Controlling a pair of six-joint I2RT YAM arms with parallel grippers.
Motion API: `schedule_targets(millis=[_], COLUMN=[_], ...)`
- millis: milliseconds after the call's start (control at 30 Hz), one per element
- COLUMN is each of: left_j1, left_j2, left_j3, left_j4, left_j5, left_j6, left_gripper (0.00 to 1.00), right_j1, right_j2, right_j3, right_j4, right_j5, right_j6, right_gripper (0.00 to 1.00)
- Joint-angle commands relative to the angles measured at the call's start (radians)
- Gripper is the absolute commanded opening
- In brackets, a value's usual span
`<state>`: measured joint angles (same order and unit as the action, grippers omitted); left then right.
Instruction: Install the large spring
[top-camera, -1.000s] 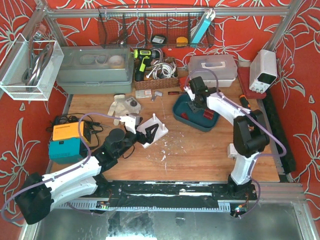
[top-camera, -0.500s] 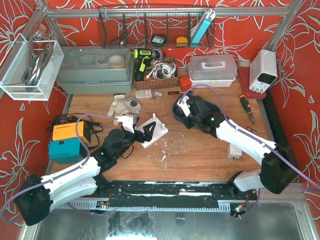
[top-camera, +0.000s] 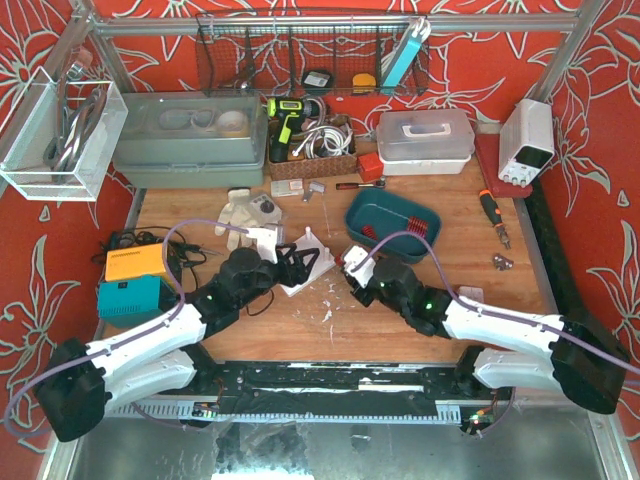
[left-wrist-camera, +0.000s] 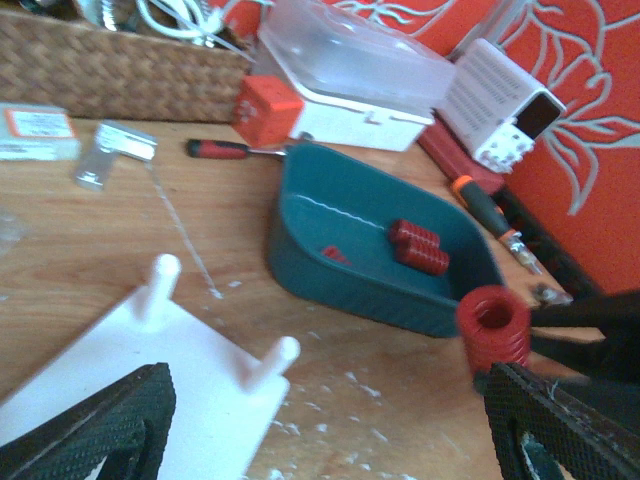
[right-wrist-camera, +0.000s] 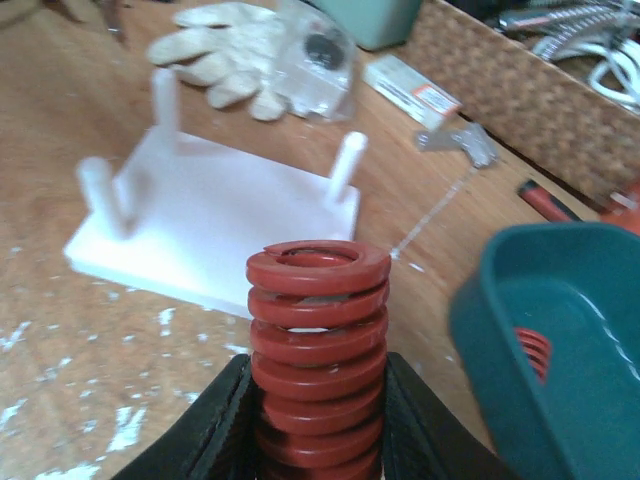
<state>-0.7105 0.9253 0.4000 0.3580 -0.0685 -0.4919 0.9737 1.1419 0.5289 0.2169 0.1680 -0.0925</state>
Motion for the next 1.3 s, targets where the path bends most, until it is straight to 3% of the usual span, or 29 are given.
schedule_targets(millis=[0, 300, 800, 1133, 1267], left_j1=[0.0, 0.0, 0.001, 0.0, 0.0], left_j2=[0.007, -0.019, 0.135, 0.183, 0.165], left_j3=[0.078, 0.131, 0.201, 0.209, 0.208], left_j4=[-0.121, -0.205, -0.222, -0.208, -0.207], left_j5=[0.141, 0.258, 0.384, 0.44, 0.44], left_j6=[-0.06, -0.099, -0.098, -0.099, -0.101], left_gripper=[0.76, 0.71, 0.69, 0.53, 0.33], right_j1=[0.061, 0.116, 0.158, 0.161, 0.163], right_j2=[-0.03, -0.032, -0.024, -0.011, -0.002], right_j3=[-0.054, -0.075, -0.069, -0.065, -0.058], right_j4=[0.192, 0.266, 0.263, 0.262, 0.252], right_j5=[0.018, -0.01, 0.016, 0.03, 0.03], right_j6=[-0.034, -0.071, -0.1, -0.102, -0.103], right_gripper=[0.1, 0.1, 0.1, 0.1, 0.12])
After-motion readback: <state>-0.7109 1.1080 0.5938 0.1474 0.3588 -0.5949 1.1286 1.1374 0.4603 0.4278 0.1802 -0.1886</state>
